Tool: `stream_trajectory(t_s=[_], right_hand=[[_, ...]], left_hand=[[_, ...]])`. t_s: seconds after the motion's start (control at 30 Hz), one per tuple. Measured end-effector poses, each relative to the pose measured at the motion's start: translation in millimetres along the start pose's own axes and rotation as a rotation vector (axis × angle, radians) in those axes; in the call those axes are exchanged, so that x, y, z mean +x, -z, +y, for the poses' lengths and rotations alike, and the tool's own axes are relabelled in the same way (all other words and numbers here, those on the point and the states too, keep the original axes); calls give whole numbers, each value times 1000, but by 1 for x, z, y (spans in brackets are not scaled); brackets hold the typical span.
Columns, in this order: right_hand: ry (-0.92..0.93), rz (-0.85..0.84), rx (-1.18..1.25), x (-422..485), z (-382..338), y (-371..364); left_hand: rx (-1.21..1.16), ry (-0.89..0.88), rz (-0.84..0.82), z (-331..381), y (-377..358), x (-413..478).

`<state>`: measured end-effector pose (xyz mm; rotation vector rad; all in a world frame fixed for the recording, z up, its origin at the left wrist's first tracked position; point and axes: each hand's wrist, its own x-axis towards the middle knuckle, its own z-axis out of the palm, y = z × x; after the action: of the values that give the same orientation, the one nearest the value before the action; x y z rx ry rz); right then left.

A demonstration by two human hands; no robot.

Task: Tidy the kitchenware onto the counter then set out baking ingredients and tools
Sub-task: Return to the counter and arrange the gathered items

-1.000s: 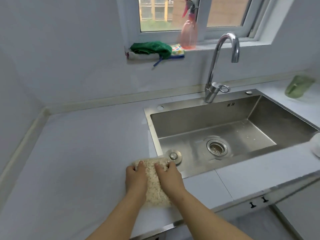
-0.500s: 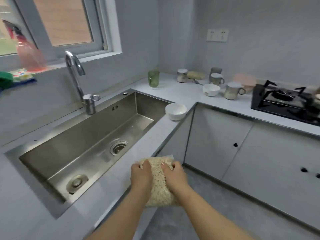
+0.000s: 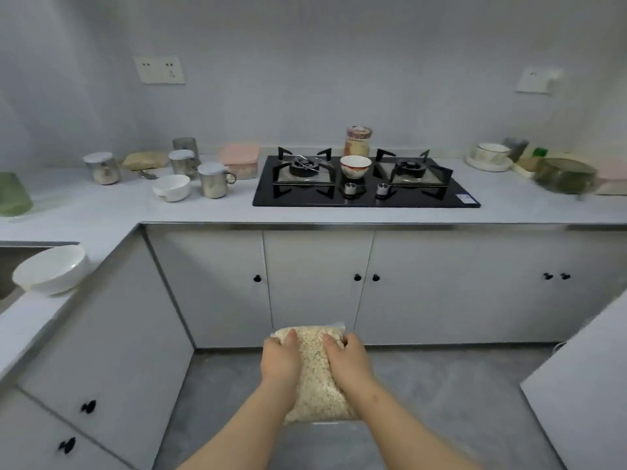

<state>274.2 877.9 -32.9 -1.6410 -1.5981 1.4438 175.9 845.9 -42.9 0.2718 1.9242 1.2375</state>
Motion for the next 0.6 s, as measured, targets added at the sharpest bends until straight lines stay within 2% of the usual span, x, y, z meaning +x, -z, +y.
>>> stream_trajectory(t_s=[0.17,0.33,0.6], right_hand=[[-83,126,79,41,31,92],[-157,223,153,88,38,143],[-174,455,219,201,13,227]], left_hand=[[93,16,-162,14,-111,-1],[171,-38,-252,37,-187,19],[194,-171,-393,122,-318,61]])
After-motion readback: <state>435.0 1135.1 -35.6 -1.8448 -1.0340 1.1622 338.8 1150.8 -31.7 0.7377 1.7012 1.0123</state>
